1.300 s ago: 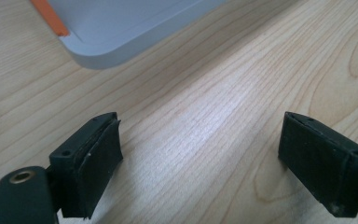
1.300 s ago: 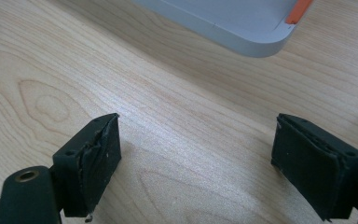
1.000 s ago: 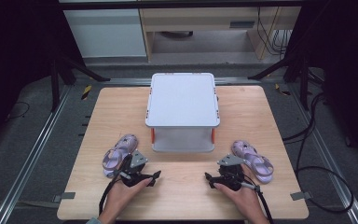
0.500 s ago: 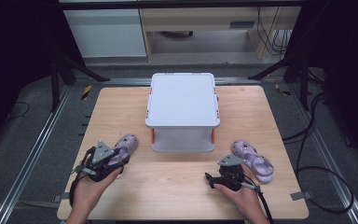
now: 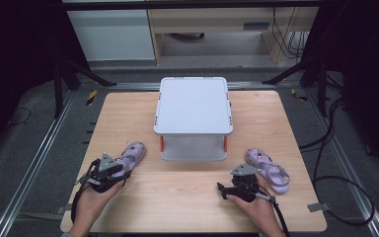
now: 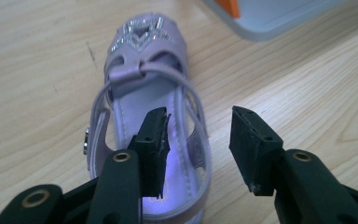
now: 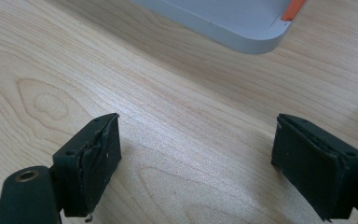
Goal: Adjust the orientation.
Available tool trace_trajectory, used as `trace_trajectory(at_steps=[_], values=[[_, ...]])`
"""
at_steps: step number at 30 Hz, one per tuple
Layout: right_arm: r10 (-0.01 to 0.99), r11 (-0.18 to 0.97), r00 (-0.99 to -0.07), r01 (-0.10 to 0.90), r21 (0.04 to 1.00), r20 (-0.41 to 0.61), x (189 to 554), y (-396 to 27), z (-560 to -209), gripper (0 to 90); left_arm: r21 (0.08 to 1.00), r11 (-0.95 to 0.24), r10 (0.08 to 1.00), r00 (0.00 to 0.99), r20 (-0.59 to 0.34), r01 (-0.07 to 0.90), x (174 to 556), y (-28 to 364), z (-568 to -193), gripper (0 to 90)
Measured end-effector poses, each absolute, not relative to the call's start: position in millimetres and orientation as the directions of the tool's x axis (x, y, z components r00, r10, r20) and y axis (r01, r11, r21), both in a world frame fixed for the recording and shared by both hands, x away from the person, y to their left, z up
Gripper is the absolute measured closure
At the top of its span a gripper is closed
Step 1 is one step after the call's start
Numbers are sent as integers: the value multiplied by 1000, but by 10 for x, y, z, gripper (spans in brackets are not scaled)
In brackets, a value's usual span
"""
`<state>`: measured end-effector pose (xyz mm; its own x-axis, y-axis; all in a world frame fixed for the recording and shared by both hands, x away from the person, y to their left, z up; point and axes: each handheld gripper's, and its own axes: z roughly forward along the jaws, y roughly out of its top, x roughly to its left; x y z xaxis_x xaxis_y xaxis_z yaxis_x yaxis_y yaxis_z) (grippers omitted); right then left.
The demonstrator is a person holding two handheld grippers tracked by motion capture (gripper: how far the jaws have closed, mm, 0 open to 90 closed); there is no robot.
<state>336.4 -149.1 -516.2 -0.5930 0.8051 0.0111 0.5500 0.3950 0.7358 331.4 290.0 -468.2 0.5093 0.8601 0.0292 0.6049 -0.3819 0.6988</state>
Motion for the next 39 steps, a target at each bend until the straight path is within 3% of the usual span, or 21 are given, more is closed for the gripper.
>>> trace_trajectory(at_steps=[8, 14, 21, 31, 39], values=[[805, 397, -594, 550, 735, 10, 3363, -1492, -5162, 156, 705, -357, 851, 524, -25, 613, 3414, 2941, -4692, 823], [804, 396, -594, 549, 736, 10, 3364, -1492, -5162, 156, 752, -312, 860, 509, -37, 581, 3278, 2974, -4512, 849], [805, 397, -594, 549, 735, 9, 3364, -1493, -5162, 156, 780, -353, 774, 629, -67, 517, 2963, 2585, -4349, 848], [805, 396, -593, 550, 735, 10, 3363, -1492, -5162, 156, 758, -429, 691, 719, -74, 491, 2878, 1933, -4524, 849], [804, 397, -594, 549, 735, 9, 3364, -1493, -5162, 156, 746, -460, 663, 745, -73, 483, 2826, 1628, -4609, 846]])
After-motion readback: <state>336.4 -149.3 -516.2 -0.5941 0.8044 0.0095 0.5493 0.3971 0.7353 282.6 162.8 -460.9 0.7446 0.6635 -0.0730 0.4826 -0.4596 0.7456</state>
